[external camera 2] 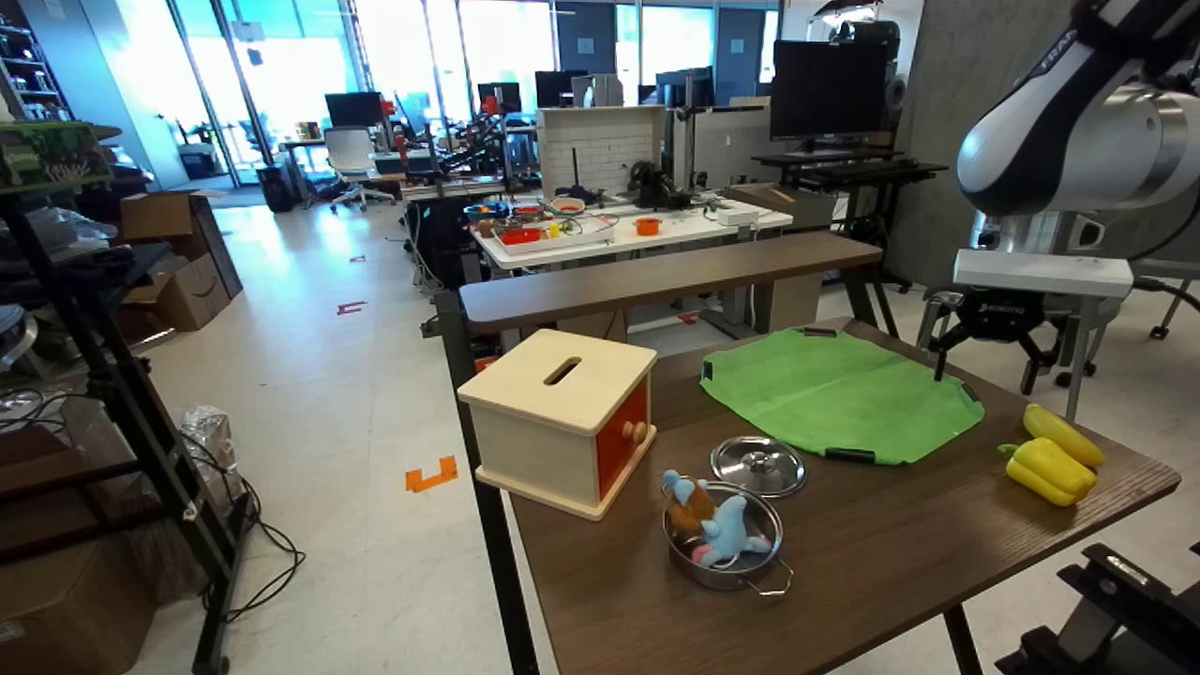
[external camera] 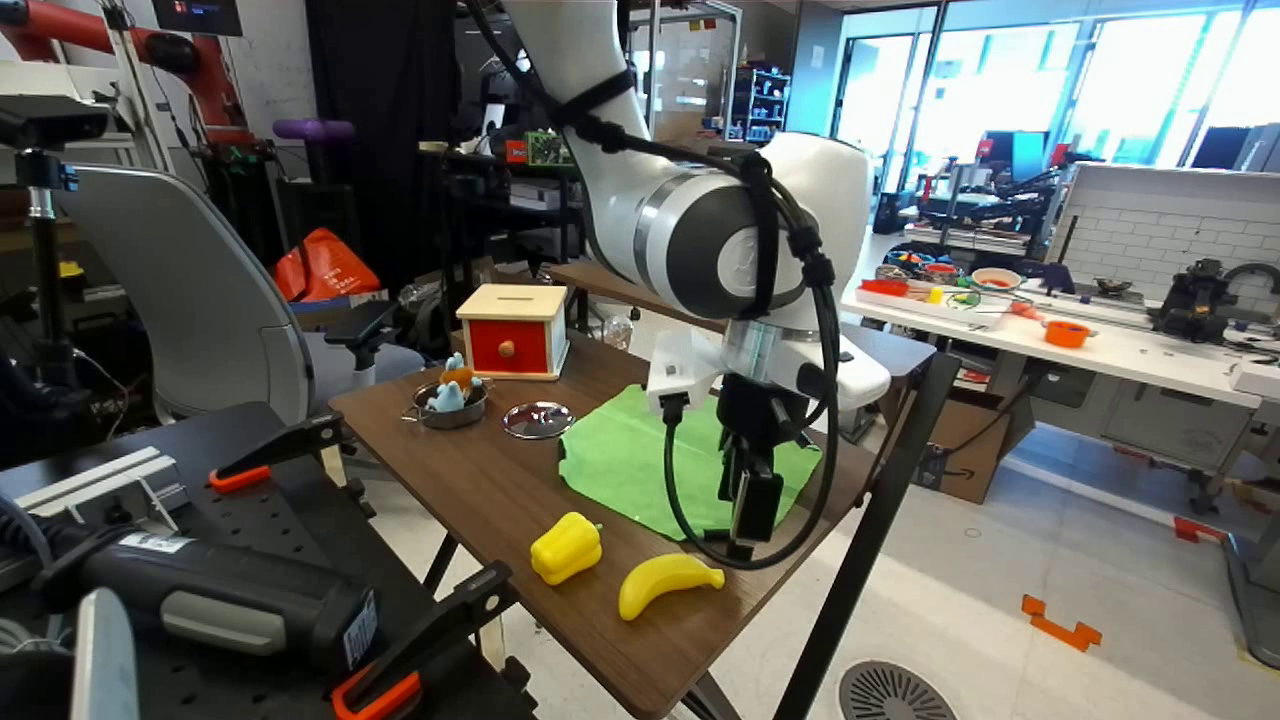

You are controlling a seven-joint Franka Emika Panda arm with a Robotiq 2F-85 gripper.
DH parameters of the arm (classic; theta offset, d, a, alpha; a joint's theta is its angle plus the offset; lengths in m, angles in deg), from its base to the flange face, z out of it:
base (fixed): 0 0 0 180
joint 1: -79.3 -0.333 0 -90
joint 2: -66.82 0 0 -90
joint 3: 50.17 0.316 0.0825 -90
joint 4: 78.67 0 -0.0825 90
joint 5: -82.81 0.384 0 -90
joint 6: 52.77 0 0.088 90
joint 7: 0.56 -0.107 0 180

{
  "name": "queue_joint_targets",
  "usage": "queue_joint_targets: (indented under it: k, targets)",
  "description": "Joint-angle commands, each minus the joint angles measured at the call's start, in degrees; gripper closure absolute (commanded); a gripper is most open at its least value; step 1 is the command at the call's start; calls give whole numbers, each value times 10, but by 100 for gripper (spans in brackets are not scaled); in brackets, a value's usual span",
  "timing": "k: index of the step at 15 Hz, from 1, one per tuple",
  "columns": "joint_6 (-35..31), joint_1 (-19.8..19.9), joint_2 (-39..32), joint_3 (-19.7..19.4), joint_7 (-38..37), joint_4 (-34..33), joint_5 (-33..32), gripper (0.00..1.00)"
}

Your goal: Fold one corner of the green towel on the table.

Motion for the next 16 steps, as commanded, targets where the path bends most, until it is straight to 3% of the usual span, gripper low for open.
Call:
queue_joint_targets:
  k: [1, 10, 16]
  targets:
    - [26, -4, -28, -5, 1, -44, 23, 32]
    - [56, 1, -35, -3, 4, -72, 36, 99]
    - [39, -11, 39, -3, 15, 3, 33, 99]
